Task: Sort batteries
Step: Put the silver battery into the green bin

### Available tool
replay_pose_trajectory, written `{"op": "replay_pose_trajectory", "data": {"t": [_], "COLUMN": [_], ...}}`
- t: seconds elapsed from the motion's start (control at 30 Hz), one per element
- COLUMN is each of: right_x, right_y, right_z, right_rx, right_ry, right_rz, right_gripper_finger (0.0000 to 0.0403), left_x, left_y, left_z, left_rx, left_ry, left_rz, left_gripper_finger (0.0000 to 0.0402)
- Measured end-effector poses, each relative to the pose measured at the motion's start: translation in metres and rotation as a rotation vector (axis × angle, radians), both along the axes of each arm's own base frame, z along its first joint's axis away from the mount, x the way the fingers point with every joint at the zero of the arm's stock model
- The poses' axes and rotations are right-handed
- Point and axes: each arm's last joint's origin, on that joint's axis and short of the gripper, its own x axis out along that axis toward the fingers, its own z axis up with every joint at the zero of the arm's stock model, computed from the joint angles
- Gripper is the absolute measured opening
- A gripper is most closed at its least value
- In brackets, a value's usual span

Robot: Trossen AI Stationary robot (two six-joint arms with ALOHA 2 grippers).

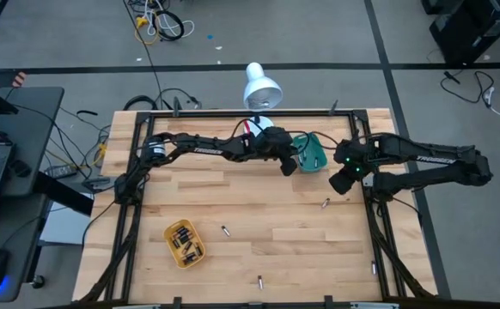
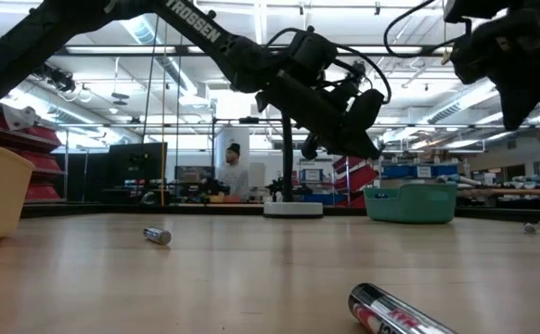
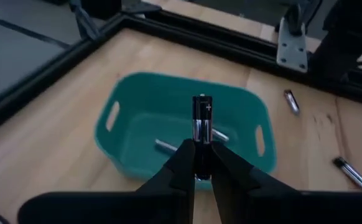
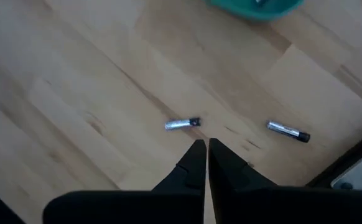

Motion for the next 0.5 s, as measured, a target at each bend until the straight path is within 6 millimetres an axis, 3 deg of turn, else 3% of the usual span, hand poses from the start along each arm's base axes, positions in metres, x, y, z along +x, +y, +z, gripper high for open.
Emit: {"op": "replay_pose_trajectory", "data": {"t": [0.17,0.3,0.5], "right_x": [-0.004,-0.011,-0.008], "right_y": [0.003,0.003,0.003], "right_z": [-0.025,-0.047,-0.045], "right_rx": [-0.009,0.006,-0.03], "right_ry": [0.086,0.182,0.157], "right_rz": [0.021,-0.047,-0.062], "right_gripper_finger": [0.0015,0.0023,0.0025], "left_x": [0.003,0.007,0.021], "left_y": [0.007,0.008,0.011], "left_z": [-0.001,-0.016,-0.017], "left_rx": [0.02,-0.019,-0.02], "left_ry": [-0.056,-0.039,-0.064], "left_rz": [-0.009,-0.022,-0.039], "left_gripper_finger": [0.0048,0.0048,0.0048]}}
